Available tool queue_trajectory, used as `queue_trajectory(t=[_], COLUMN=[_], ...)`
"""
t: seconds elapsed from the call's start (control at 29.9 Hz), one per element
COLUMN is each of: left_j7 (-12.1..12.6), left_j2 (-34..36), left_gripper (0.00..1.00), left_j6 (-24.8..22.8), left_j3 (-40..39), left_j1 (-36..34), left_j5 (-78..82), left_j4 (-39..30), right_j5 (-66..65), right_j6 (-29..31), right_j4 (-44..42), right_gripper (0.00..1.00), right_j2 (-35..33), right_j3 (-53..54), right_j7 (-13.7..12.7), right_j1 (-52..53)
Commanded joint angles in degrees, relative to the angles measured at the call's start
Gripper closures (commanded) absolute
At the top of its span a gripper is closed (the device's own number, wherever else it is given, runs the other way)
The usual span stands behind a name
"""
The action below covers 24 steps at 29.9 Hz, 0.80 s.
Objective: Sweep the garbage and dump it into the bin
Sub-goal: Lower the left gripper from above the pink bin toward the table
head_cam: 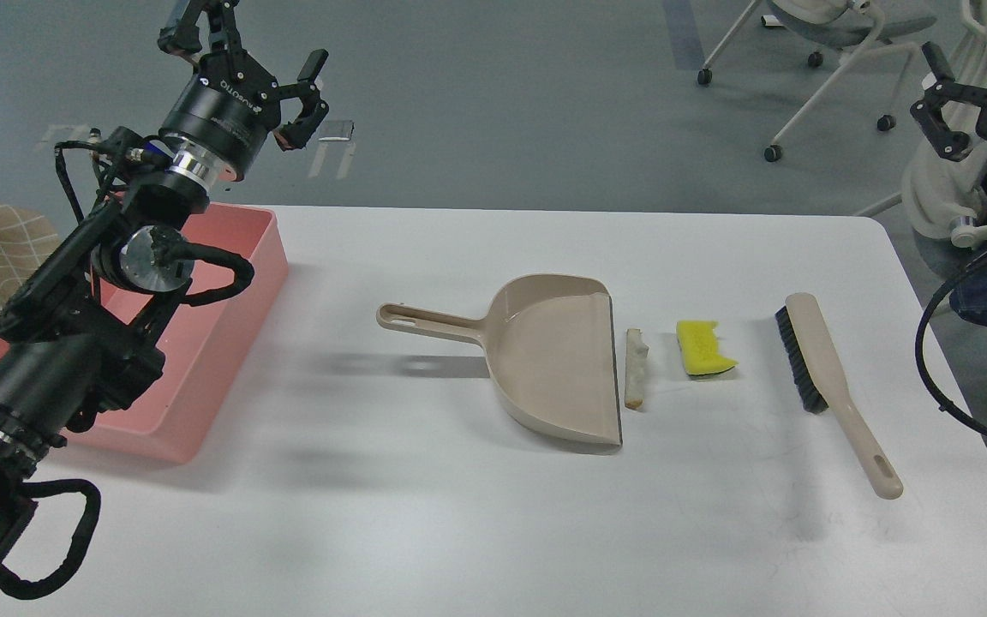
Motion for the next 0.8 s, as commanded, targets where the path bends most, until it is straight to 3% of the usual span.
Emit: queue_trajectory(t=[0.0,0.4,0.77], left_j7=[-0.26,-0.17,-0.7], left_j2=[1.42,2.92,10.56], left_gripper=[0.01,0.02,0.02], left_j6=[0.01,0.45,1.24], left_j3=[0.56,3.11,2.06], left_j1=[0.39,4.34,20.94], left_j5=[0.02,0.1,0.28], left_j4=[-2.95,-10.16,-26.23], right_j5=[-0.05,-0.05,-0.05], right_j6=[0.0,0.0,0.0], right_j4=[-0.08,-0.96,-0.7], right_gripper=[0.0,0.0,0.0], right_j2=[0.35,-0.26,0.0], right_j3=[-0.01,-0.89,-1.15], right_j7=[0.0,-0.17,-0.17], right_j1=[0.18,1.49,1.06])
